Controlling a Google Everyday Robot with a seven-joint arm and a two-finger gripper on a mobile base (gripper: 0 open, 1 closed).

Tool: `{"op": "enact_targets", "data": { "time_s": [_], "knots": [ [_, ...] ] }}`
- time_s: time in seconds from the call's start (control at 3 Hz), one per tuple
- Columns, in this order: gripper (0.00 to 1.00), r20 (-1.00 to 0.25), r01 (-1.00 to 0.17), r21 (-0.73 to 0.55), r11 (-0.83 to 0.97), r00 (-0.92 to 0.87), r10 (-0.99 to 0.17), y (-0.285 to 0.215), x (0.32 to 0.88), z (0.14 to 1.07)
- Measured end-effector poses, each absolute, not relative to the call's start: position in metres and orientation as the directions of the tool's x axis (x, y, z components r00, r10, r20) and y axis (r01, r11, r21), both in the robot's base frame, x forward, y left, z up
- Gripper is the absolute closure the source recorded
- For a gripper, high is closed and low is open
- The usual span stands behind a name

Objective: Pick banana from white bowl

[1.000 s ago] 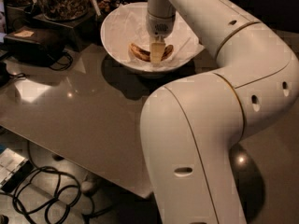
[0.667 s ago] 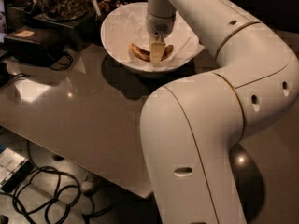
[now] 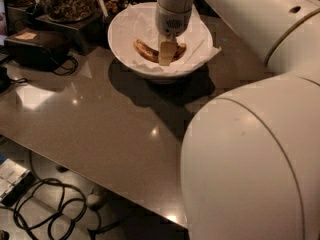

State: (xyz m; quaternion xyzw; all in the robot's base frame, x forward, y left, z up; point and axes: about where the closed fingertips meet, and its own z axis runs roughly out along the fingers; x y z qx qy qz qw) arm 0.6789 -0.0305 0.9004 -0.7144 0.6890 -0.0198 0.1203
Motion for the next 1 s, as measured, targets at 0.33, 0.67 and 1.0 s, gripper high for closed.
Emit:
{"op": "enact_targets", "data": {
  "time_s": [0.33, 0.67, 1.0],
  "knots": [
    [1.0, -0.121, -0.979, -0.202, -0.027, 0.052, -0.991, -0.029, 0.681, 0.9],
    [1.0, -0.083, -0.973, -0.227, -0.028, 0.048, -0.995, -0.019, 0.631, 0.928],
    [1.0, -0.083, -0.973, -0.228, -0.029, 0.049, -0.995, -0.019, 0.631, 0.928]
  ]
}}
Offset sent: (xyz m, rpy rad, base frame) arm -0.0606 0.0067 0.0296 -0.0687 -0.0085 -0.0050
